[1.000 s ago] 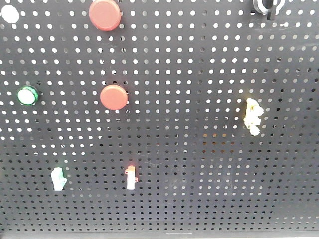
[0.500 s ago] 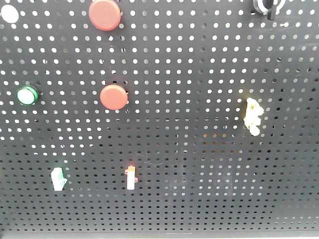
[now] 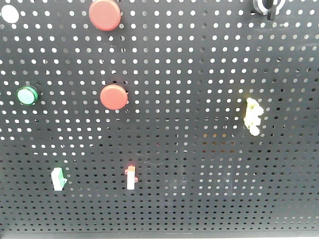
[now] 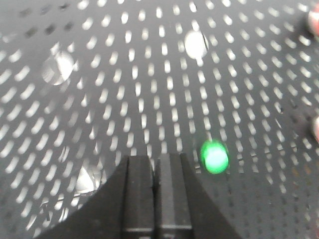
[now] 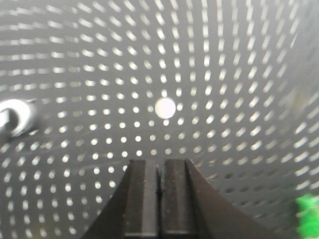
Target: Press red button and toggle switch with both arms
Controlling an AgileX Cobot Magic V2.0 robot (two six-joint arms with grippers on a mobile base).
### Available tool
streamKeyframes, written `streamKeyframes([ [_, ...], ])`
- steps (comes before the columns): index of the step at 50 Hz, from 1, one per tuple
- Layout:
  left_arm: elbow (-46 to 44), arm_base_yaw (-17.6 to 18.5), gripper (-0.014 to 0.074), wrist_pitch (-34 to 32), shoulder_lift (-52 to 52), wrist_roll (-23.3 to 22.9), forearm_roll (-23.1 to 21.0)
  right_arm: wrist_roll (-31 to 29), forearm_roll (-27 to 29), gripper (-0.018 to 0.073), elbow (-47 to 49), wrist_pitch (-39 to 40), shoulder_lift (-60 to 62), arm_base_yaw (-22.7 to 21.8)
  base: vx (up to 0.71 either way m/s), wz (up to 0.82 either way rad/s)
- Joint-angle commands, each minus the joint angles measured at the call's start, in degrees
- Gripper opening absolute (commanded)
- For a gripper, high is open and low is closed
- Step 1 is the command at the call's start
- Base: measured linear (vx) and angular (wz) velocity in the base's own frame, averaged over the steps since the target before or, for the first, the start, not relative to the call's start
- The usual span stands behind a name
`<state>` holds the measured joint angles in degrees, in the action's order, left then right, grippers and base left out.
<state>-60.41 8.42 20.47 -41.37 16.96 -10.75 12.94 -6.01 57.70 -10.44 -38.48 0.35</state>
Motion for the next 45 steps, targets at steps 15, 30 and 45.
streamKeyframes([
  [15, -11.1, 4.9, 0.0002, 14.8, -9.3, 36.5, -45.4, -1.5, 11.2, -0.0003, 2.0, -2.6, -0.9, 0.1, 0.00, 0.00],
  [30, -26.6, 6.0, 0.0002, 18.5, -25.2, 47.9, -64.0, -5.5, 11.2, -0.0003, 2.0, -2.7, -1.1, 0.1, 0.00, 0.00],
  [45, -36.0, 6.0, 0.0002, 21.6, -34.5, 44.1, -64.0, -5.5, 11.1, -0.0003, 2.0, -2.7, -1.1, 0.1, 0.00, 0.00],
])
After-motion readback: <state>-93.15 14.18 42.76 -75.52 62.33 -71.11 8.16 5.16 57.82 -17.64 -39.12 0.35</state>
